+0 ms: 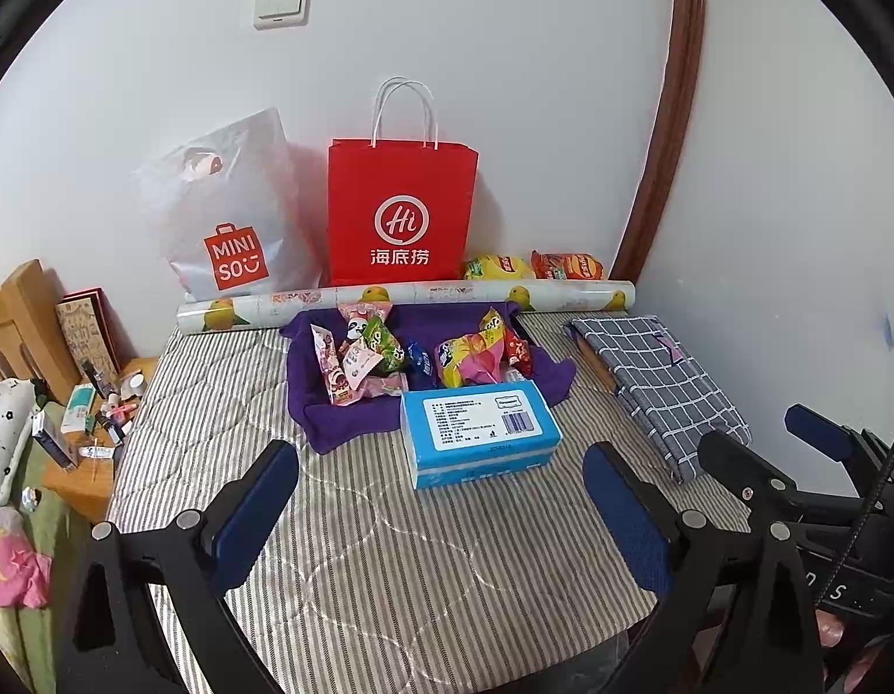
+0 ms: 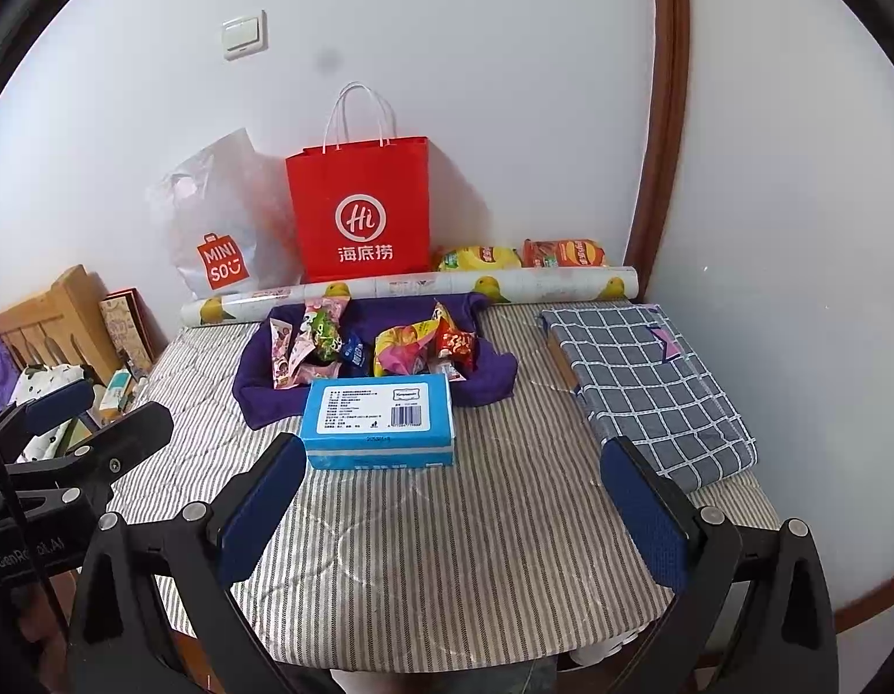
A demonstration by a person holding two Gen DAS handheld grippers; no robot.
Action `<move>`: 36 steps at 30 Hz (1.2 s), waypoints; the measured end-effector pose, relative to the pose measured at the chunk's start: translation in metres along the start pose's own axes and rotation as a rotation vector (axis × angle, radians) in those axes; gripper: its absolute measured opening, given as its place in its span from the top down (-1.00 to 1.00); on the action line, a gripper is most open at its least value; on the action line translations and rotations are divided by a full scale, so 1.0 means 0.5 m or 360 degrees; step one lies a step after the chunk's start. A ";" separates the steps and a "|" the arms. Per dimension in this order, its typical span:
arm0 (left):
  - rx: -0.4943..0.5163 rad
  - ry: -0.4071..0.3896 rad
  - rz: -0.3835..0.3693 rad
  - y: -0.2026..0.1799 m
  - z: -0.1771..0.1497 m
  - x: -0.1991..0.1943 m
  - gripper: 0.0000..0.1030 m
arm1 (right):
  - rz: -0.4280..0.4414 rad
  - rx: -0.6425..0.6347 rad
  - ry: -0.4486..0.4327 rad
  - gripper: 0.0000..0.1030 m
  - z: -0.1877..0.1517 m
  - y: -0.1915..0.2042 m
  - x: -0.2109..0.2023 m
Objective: Organize snacks
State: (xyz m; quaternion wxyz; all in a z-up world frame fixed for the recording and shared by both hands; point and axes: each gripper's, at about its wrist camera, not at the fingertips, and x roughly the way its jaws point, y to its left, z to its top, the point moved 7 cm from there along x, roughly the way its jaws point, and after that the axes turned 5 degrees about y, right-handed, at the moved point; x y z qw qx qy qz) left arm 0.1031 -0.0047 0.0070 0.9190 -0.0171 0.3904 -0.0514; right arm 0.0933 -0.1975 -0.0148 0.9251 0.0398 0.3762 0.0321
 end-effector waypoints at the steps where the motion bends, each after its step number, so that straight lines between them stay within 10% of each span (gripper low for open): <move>1: -0.0002 0.0000 0.0004 0.001 0.000 0.000 -0.93 | 0.0001 -0.0001 0.0000 -0.95 0.000 -0.001 0.000; 36: 0.0002 -0.0006 0.0004 0.002 -0.001 0.002 -0.93 | 0.0007 -0.0005 -0.0017 -0.95 -0.001 0.002 -0.008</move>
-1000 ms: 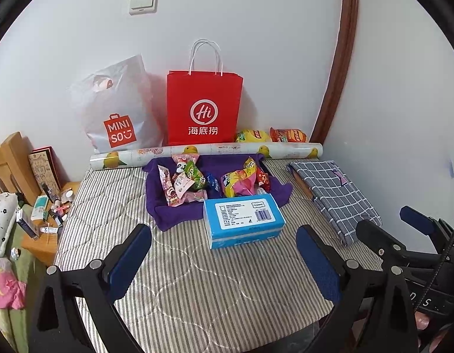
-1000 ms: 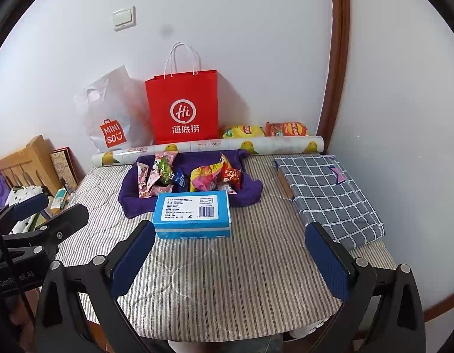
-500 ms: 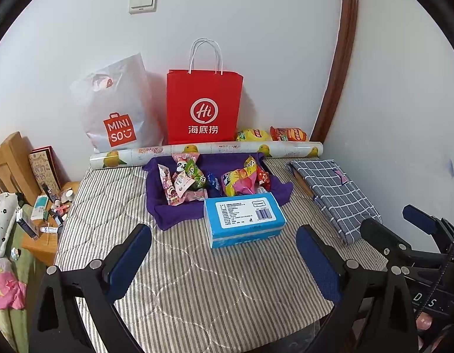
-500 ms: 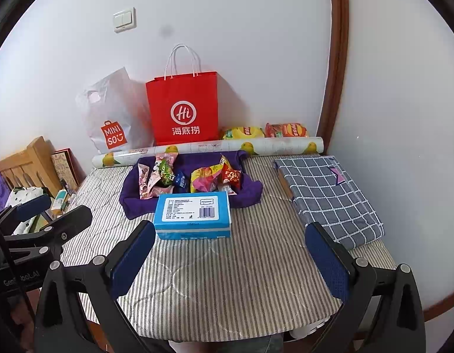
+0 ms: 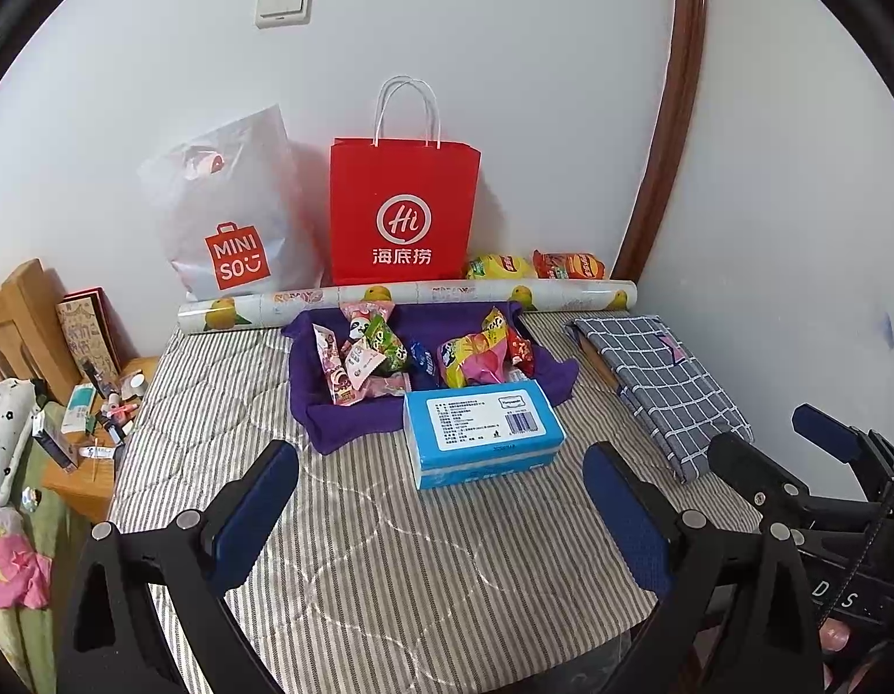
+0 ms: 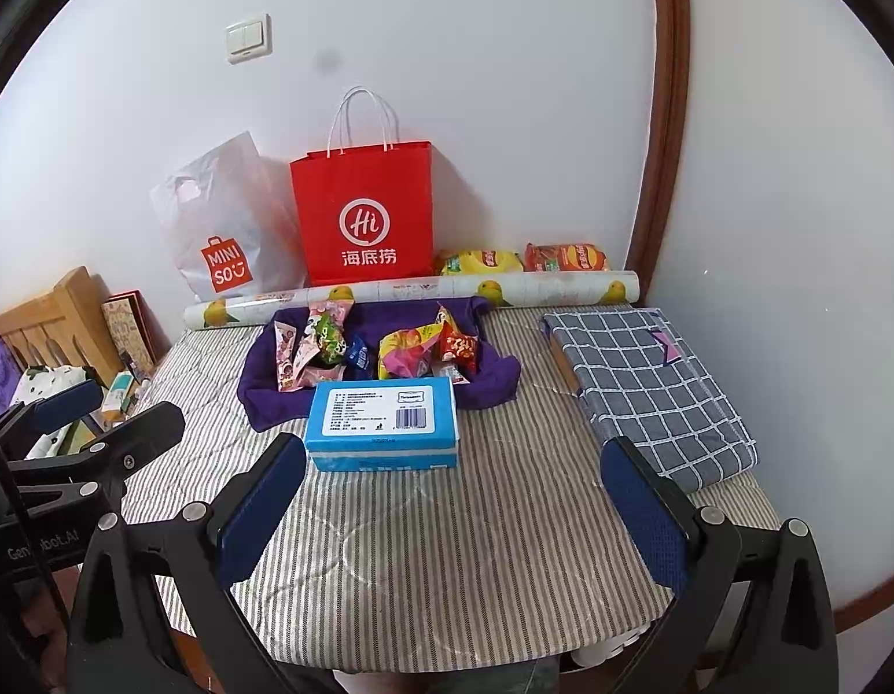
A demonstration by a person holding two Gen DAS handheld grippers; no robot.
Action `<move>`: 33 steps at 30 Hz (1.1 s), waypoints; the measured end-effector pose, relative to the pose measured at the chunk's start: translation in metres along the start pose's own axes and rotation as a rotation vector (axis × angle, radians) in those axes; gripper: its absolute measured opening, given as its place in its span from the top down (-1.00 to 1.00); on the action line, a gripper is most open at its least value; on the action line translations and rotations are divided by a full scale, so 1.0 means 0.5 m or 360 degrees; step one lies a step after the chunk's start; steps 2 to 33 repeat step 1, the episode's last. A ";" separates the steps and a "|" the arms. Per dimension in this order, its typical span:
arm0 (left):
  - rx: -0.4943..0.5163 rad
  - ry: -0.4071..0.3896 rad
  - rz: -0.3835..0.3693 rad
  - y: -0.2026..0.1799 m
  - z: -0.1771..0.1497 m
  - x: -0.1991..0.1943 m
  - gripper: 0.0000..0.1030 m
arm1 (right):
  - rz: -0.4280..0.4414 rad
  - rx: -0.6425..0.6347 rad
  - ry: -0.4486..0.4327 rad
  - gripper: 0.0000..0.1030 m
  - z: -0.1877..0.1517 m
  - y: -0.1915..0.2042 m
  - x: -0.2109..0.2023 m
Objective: Organize snacks
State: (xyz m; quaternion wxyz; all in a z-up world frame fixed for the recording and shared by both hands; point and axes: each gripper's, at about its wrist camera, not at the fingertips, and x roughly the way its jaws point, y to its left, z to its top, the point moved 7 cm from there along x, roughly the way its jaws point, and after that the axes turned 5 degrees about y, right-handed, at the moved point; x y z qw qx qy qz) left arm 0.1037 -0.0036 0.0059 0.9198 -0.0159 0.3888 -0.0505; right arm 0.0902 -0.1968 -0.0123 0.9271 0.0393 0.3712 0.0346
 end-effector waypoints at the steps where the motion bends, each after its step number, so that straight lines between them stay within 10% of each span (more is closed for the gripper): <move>1: 0.0004 -0.0002 0.0001 0.002 0.000 0.000 -0.93 | -0.0001 -0.0001 0.0000 -0.95 0.000 0.000 0.000; 33: 0.0004 -0.0002 0.0001 0.002 0.000 0.000 -0.93 | -0.0001 -0.0001 0.0000 -0.95 0.000 0.000 0.000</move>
